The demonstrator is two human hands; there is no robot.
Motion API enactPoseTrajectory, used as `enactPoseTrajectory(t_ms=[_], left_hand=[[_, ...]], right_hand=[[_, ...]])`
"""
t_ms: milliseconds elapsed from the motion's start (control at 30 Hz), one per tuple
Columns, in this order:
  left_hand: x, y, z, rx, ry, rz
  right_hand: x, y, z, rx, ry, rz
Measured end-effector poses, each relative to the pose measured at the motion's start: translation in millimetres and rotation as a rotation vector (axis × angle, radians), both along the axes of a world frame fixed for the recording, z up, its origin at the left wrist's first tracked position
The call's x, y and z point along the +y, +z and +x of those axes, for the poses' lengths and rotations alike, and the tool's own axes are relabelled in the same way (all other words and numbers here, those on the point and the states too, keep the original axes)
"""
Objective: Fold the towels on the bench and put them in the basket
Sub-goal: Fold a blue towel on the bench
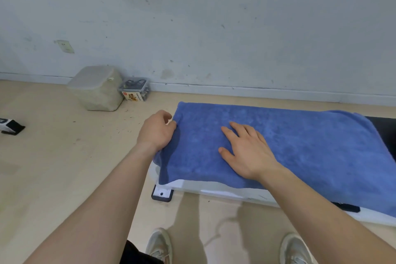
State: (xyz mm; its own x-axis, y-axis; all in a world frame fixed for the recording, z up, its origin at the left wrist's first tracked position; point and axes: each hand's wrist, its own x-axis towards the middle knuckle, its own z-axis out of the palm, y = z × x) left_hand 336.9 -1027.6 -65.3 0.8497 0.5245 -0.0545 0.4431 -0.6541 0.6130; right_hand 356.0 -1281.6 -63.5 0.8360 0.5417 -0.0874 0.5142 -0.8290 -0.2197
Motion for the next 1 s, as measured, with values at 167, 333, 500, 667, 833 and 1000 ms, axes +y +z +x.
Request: enactPoseTrajectory(t_ms=[167, 333, 500, 667, 833, 1000], left_hand=[[-75.2, 9.1, 19.0, -0.116, -0.197, 0.037], [-180.8, 15.3, 39.1, -0.166, -0.438, 0.036], [-285.8, 24.4, 87.7, -0.195, -0.697, 0.065], [-366.8, 28.9, 160.2, -0.135, -0.878, 0.227], [-412.1, 22.7, 209.7, 0.099, -1.202, 0.416], [-421.6, 32.6, 228.4, 0.138, -1.250, 0.672]], right_hand=[[-55.7, 12.8, 3.7, 0.015, -0.164, 0.038], [-140.1, 22.1, 5.2, 0.034, -0.350, 0.032], [-223.4, 22.7, 11.8, 0.062, -0.548, 0.034], [-274.3, 11.2, 17.2, 0.069, -0.684, 0.056], [-290.0, 3.6, 17.8, 0.080, -0.675, 0.178], [-297.9, -1.6, 21.2, 0.100, -0.682, 0.238]])
